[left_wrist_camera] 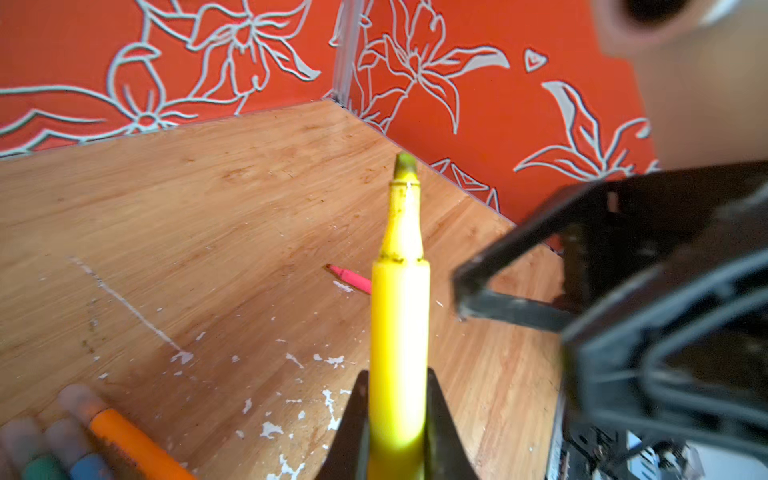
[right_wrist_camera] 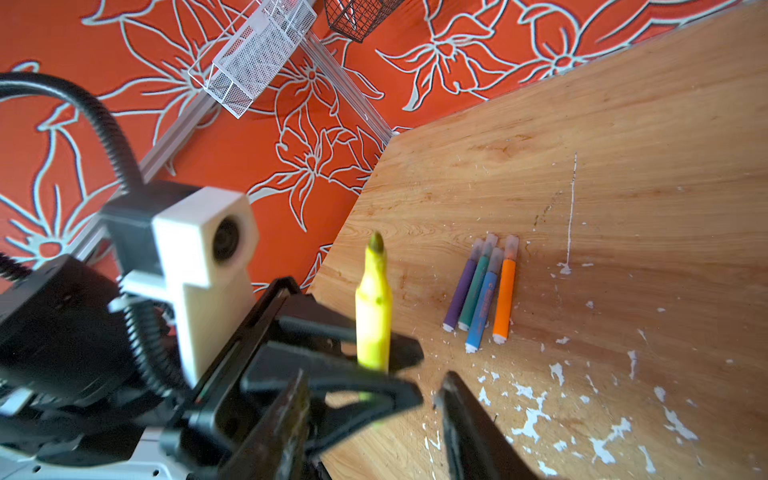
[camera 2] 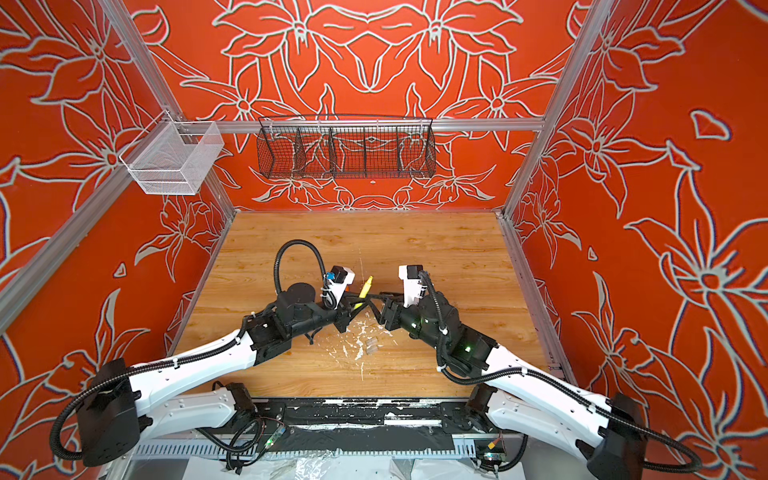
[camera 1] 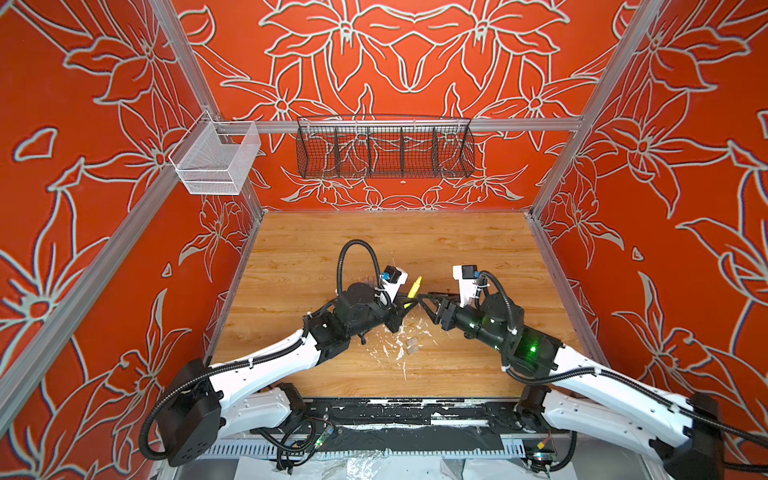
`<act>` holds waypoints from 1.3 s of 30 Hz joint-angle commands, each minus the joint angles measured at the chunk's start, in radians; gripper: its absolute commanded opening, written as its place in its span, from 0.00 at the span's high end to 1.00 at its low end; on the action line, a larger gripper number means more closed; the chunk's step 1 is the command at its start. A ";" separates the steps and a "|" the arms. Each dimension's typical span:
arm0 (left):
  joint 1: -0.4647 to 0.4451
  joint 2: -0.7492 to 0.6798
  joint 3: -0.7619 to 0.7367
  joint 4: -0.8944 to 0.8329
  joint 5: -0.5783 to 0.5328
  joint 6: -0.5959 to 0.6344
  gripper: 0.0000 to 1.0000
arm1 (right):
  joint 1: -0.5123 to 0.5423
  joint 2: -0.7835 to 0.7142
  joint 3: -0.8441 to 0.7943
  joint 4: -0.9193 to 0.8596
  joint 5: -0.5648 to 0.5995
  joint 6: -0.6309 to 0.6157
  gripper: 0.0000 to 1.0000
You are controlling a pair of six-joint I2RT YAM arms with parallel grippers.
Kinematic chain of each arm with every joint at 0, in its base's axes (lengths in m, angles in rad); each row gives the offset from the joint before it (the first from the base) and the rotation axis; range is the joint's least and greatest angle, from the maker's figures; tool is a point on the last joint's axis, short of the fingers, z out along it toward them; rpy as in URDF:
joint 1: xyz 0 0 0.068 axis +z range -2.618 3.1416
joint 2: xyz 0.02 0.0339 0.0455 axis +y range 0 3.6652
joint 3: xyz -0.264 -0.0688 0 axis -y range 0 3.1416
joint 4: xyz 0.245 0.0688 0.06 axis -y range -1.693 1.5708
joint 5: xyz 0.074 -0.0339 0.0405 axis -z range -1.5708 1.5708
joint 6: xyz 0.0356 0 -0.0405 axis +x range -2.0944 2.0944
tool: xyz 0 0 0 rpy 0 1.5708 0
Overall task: Insert the pens into the pen caps
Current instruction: 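Draw the right gripper back toward the translucent caps near the robot, then lower the right gripper over the translucent caps on the table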
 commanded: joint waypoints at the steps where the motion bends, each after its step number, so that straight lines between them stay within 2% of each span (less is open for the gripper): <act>1: 0.042 -0.044 -0.041 0.065 -0.062 -0.088 1.00 | 0.022 -0.036 0.012 -0.184 0.056 -0.019 0.45; 5: 0.057 -0.089 -0.079 0.067 -0.172 -0.103 1.00 | 0.078 -0.007 -0.014 -0.249 0.127 -0.015 0.41; 16: 0.057 -0.114 -0.101 0.037 -0.397 -0.073 1.00 | 0.154 0.295 -0.006 -0.281 0.243 0.049 0.40; 23: 0.059 -0.075 -0.068 -0.019 -0.470 -0.096 1.00 | 0.155 0.408 0.003 -0.252 0.259 0.060 0.37; 30: 0.059 -0.045 -0.047 -0.042 -0.488 -0.091 1.00 | 0.155 0.565 0.076 -0.257 0.261 0.044 0.36; 39: 0.059 -0.047 -0.042 -0.051 -0.497 -0.087 1.00 | 0.182 0.668 0.113 -0.283 0.275 0.041 0.33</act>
